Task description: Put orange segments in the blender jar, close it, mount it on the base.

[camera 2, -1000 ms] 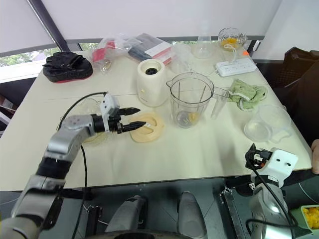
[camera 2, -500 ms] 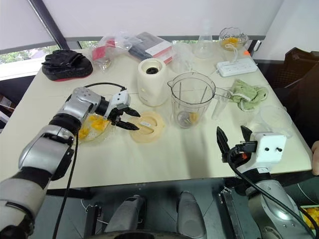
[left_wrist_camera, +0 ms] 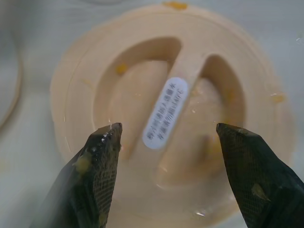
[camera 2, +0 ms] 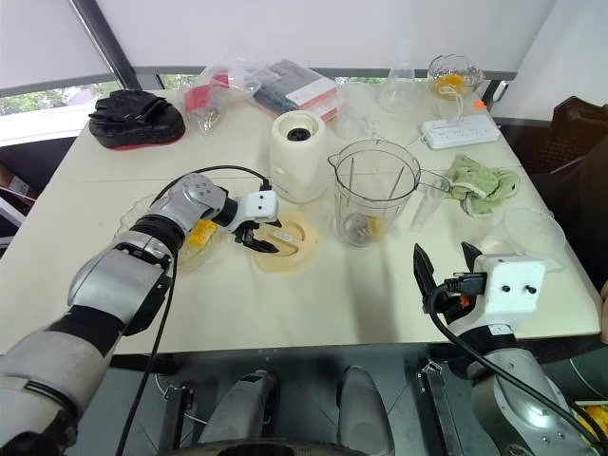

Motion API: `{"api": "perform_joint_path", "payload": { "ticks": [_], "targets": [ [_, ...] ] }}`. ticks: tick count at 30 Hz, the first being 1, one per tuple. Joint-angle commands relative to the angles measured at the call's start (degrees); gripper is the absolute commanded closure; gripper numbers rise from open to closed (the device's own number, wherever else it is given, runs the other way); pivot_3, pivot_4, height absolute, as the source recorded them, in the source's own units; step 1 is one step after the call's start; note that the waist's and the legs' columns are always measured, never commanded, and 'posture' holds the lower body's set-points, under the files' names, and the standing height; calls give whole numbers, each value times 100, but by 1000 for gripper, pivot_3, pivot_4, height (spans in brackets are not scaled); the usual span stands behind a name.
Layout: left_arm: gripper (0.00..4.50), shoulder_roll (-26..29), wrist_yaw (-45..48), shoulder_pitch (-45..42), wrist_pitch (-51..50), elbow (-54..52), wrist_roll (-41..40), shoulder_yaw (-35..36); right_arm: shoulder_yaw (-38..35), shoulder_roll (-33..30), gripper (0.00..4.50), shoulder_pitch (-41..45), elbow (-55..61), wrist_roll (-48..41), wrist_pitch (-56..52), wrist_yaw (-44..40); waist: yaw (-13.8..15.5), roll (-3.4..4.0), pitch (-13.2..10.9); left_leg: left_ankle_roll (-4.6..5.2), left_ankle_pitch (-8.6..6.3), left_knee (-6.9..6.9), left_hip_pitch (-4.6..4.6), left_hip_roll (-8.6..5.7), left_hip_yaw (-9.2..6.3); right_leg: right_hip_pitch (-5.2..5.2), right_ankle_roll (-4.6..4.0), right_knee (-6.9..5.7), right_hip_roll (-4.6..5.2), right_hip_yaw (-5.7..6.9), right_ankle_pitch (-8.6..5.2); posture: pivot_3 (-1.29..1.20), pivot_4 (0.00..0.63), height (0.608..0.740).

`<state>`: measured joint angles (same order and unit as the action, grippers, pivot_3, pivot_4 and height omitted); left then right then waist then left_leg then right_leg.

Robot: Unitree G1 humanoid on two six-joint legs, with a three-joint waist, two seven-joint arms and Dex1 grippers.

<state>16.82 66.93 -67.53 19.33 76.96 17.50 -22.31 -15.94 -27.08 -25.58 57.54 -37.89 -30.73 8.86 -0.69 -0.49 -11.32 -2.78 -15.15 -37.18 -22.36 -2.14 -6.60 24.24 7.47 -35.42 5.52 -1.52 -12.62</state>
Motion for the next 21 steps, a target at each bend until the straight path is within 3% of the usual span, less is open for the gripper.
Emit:
{"api": "perform_joint_path", "payload": {
  "ticks": [1,7,10,14,15,21],
  "targets": [
    [1176,-76,-222,15,87,76,331,-108,74,-300,914,-76,246,-237,328,294,-8,-2,1,0,0,0,0,0,0,0,0,0,0,0,0,0,150,740],
    [1176,-145,-251,7,-161,152,736,-322,44,-785,914,-9,246,-605,386,668,-11,-25,22,0,0,0,19,1,0,-18,2,-4,-1,0,-1,0,150,740],
    [1992,-161,-274,-17,-222,155,736,-258,4,-945,861,51,246,-757,369,792,-8,-29,24,0,0,0,40,2,0,-43,23,0,0,0,-15,0,150,740],
    [3971,-151,-224,-27,-246,138,632,-68,-37,-1063,861,143,246,-875,312,909,7,-28,25,2,-3,6,87,4,0,-90,6,16,0,1,-29,0,150,740],
    [4269,-142,-194,-31,-268,135,591,-5,-38,-1067,861,180,246,-889,277,930,11,-33,24,3,-3,6,90,3,-1,-97,5,19,1,2,-30,0,150,740],
    [4259,-155,34,6,-367,85,267,459,3,-846,861,428,206,-833,14,915,7,-34,23,3,-3,5,85,3,-1,-94,26,22,1,2,-19,0,150,740]
  ]
}}
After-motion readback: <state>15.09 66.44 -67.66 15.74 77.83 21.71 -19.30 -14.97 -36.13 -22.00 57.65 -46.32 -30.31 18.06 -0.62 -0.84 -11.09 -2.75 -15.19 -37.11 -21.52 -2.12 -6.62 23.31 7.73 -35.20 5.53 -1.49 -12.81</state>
